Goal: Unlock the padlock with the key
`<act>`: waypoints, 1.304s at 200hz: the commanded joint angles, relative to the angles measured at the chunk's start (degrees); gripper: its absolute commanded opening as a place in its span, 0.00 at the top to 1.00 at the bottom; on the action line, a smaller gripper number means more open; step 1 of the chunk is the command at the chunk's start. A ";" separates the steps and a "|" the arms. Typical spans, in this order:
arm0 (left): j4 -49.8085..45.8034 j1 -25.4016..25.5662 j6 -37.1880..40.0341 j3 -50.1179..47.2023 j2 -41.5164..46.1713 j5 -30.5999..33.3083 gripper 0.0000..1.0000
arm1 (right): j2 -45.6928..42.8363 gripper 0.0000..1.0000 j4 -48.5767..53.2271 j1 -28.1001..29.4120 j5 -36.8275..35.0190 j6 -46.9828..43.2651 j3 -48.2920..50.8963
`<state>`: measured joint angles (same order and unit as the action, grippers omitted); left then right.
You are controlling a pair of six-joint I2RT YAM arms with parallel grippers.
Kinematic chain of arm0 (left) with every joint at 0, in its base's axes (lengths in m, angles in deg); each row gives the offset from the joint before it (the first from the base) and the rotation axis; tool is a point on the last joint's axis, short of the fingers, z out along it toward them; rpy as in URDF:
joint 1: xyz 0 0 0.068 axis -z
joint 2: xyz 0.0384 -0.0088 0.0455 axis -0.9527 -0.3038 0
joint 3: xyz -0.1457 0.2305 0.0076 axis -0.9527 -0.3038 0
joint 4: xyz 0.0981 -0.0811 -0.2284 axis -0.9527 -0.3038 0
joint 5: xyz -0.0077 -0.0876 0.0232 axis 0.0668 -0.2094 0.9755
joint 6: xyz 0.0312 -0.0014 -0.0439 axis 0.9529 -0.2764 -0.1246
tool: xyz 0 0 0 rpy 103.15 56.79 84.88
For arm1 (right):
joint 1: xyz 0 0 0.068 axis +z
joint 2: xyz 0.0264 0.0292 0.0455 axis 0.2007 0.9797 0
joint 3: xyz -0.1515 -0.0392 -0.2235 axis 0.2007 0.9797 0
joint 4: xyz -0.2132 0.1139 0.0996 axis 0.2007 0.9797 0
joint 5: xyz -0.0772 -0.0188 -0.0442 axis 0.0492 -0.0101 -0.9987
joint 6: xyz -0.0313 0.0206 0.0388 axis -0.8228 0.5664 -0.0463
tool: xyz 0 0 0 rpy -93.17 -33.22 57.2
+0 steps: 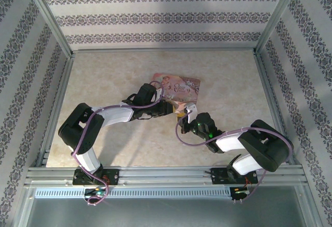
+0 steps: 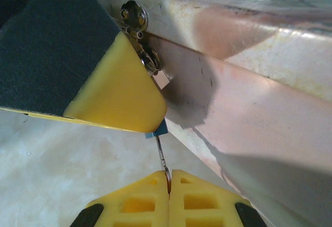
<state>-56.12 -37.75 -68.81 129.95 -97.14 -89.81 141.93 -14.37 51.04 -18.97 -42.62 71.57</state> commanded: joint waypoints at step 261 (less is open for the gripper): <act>3.01 0.94 -2.56 1.61 2.83 -3.27 0.79 | -1.79 1.00 -8.50 -1.81 2.19 2.86 2.16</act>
<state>-56.08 -37.77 -70.12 130.15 -96.31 -90.09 141.75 -19.27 49.58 -17.29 -40.17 73.13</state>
